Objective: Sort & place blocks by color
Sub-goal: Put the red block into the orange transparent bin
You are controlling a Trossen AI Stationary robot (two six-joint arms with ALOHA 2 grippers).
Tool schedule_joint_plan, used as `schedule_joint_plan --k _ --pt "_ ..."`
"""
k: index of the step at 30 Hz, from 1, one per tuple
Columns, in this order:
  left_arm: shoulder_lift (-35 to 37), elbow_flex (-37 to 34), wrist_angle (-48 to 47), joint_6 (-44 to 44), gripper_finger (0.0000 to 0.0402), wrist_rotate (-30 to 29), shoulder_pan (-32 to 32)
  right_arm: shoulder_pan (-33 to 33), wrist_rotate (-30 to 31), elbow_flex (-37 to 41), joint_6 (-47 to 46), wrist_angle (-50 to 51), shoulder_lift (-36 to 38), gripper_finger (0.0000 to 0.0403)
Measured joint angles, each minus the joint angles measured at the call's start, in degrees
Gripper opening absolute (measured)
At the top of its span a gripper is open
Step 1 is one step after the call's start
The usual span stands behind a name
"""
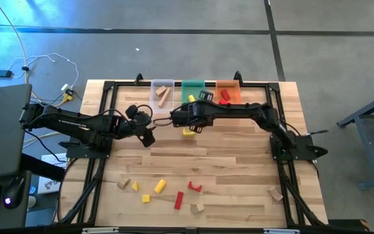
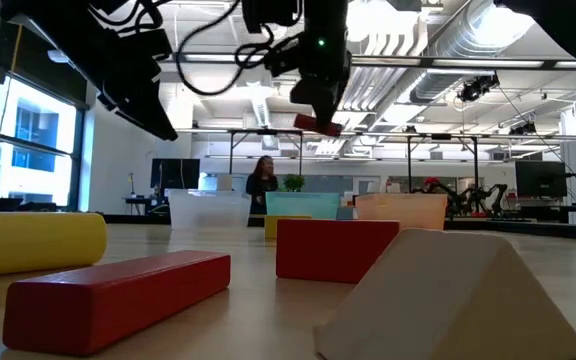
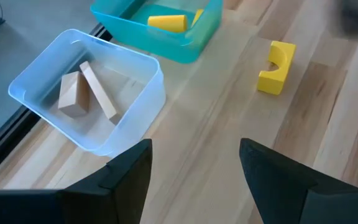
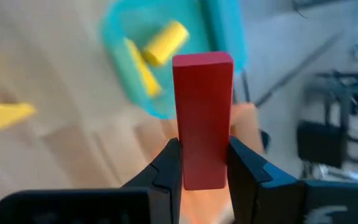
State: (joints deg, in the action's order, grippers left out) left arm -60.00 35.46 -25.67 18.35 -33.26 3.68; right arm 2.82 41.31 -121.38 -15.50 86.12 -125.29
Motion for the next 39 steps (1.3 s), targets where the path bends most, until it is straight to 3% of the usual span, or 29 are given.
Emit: schedule_joint_plan --k 5,18,30,35,39 --pt "0.0 0.0 0.0 -0.8 0.0226 0.0 0.0 1.3 2.8 0.0 -5.2 3.9 0.0 0.0069" --pt "0.0 0.0 0.0 -2.4 0.0226 0.0 0.0 4.8 5.3 0.6 -7.6 3.9 0.0 0.0069" --pt "0.0 0.0 0.0 -2.5 0.0226 1.6 0.0 12.2 4.7 9.5 -14.3 3.9 0.0 0.0069" --pt "0.0 0.0 0.0 -2.5 0.0226 3.5 0.0 16.1 2.8 9.8 -11.5 2.6 0.1 0.0069" --pt "0.0 0.0 0.0 -2.8 0.0226 3.3 0.0 20.2 -3.0 9.8 -8.5 1.5 0.1 0.0069"
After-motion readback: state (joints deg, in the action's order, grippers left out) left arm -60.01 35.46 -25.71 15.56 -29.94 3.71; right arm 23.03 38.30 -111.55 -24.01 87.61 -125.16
